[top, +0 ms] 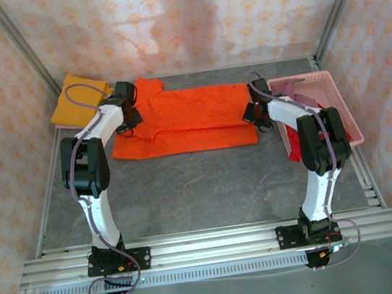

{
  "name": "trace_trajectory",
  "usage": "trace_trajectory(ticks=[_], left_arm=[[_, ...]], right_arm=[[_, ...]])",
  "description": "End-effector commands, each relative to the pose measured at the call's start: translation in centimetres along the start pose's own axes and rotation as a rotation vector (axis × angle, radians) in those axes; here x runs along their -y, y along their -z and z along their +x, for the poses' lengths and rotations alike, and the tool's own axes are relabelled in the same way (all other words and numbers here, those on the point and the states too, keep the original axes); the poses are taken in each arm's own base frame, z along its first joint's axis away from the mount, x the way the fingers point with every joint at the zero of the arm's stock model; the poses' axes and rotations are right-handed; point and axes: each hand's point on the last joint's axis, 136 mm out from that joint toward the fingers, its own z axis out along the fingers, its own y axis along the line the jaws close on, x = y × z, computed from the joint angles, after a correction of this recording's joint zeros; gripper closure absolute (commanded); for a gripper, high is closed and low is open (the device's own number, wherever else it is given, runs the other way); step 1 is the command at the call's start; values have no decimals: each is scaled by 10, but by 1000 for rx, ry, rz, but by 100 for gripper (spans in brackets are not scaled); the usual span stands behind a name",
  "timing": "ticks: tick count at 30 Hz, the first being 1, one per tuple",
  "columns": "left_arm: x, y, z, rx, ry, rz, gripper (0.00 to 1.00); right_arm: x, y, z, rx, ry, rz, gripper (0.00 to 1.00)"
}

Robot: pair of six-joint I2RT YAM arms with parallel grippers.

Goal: Fold and stack the t-shirts

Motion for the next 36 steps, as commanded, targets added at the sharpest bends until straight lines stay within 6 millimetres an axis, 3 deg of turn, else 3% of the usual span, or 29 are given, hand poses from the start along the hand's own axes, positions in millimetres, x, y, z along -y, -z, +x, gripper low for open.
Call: trace_trajectory(ticks=[1, 3, 4, 8, 10, 12, 15, 16, 20, 24, 27, 31, 36], left_arm=[[-2, -1, -5, 3, 23, -11, 86], [-2, 2, -5, 9, 44, 0, 79], [-2, 4, -6, 16, 54, 3, 71], [-4, 22, -13, 54, 76, 16, 18], [-4, 33, -15, 76, 84, 27, 1], [-2, 40, -15, 95, 85, 41, 0], [6, 35, -4, 78, 126, 78, 0], [9, 30, 1, 69, 145, 92, 4], [12, 12, 16, 46, 203, 129, 34], [7, -10, 28, 6, 229, 109, 52], [-5, -20, 39, -17, 251, 87, 55], [-17, -30, 51, -43, 267, 71, 56], [-17, -39, 68, -92, 264, 93, 56]], right_arm=[[-1, 7, -10, 25, 18, -7, 68], [-4, 16, -12, 44, 23, -27, 56], [-5, 22, -14, 58, 25, -37, 52], [-10, 48, -17, 105, 47, -88, 41], [-13, 54, -15, 116, 67, -113, 38], [-18, 59, -12, 130, 102, -118, 36], [-34, 55, -2, 129, 159, -137, 35], [-42, 52, 2, 122, 176, -152, 35], [-71, 30, 20, 70, 224, -176, 40], [-81, 4, 32, 8, 228, -175, 52], [-74, -9, 37, -15, 219, -138, 61], [-57, -23, 51, -59, 209, -83, 64], [-39, -30, 73, -110, 200, -52, 68]])
